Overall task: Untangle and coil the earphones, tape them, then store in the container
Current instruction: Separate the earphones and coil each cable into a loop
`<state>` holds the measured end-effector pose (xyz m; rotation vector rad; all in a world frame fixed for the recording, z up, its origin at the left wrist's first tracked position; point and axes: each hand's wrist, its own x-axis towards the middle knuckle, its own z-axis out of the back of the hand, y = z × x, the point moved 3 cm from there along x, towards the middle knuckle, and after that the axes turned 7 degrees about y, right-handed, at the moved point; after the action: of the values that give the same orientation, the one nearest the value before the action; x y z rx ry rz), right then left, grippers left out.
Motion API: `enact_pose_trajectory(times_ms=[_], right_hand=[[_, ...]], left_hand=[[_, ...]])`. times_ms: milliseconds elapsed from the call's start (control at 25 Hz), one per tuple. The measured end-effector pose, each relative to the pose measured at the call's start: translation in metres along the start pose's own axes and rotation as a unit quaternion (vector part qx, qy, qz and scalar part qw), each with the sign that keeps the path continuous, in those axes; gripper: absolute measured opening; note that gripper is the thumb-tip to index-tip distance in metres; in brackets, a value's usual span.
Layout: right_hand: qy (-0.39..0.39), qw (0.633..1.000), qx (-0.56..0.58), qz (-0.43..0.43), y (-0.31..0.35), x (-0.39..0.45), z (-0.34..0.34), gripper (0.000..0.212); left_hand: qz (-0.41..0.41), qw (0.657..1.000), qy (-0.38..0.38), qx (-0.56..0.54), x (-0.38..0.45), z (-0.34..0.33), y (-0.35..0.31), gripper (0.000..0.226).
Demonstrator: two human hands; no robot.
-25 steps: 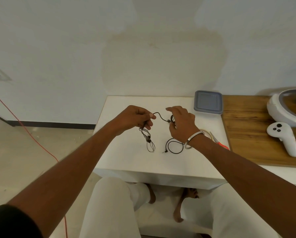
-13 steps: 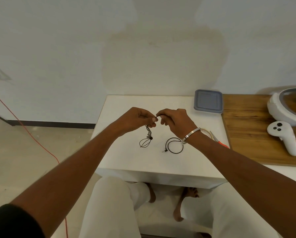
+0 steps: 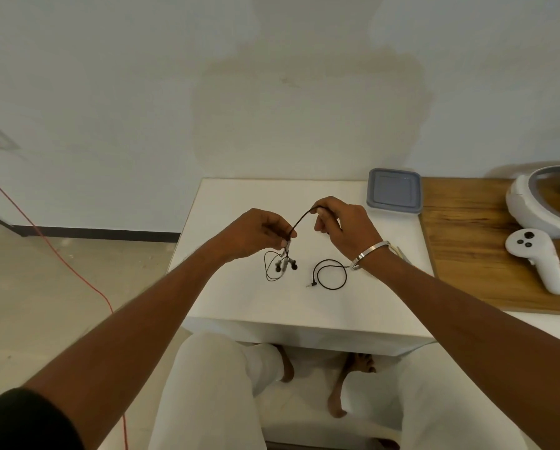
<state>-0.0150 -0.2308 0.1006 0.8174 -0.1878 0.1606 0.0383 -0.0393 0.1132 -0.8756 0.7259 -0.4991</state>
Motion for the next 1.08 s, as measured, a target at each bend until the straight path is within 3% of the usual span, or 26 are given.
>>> enact_pose_trajectory(times_ms=[320,480,560,680,760,800,880,1000,1080], right_hand=[[-0.007,0.999,-0.002,-0.039,-0.013,-0.004,0.001,0.019],[-0.034,0.993,-0.027,-0.110,-0.033,-0.008,0.007,0.020],[-0.039,0.985,-0.064,-0.153,-0.044,-0.009,0.009,0.022],[-0.022,0.965,-0.139,-0.223,-0.052,-0.012,0.012,0.023],[-0.003,0.948,-0.181,-0.264,-0.057,-0.015,0.014,0.023],[0.006,0.941,-0.190,-0.281,-0.061,-0.017,0.015,0.023],[0.021,0.932,-0.192,-0.306,-0.066,-0.020,0.016,0.024],[0.044,0.926,-0.201,-0.316,-0.065,-0.021,0.012,0.023],[0.050,0.929,-0.198,-0.310,-0.061,-0.019,0.007,0.022]], left_hand=[[0.020,0.997,-0.052,-0.059,-0.002,0.005,0.010,0.033],[0.033,0.988,-0.064,-0.138,-0.008,0.014,0.018,0.029],[0.044,0.959,-0.115,-0.255,-0.012,0.019,0.020,0.028],[0.055,0.871,-0.266,-0.408,-0.015,0.031,0.027,0.030],[0.084,0.810,-0.380,-0.439,-0.020,0.040,0.037,0.033],[0.102,0.797,-0.419,-0.423,-0.023,0.043,0.044,0.034],[0.124,0.819,-0.448,-0.337,-0.028,0.047,0.055,0.036],[0.105,0.886,-0.401,-0.207,-0.026,0.044,0.063,0.035],[0.111,0.910,-0.374,-0.140,-0.023,0.042,0.063,0.034]])
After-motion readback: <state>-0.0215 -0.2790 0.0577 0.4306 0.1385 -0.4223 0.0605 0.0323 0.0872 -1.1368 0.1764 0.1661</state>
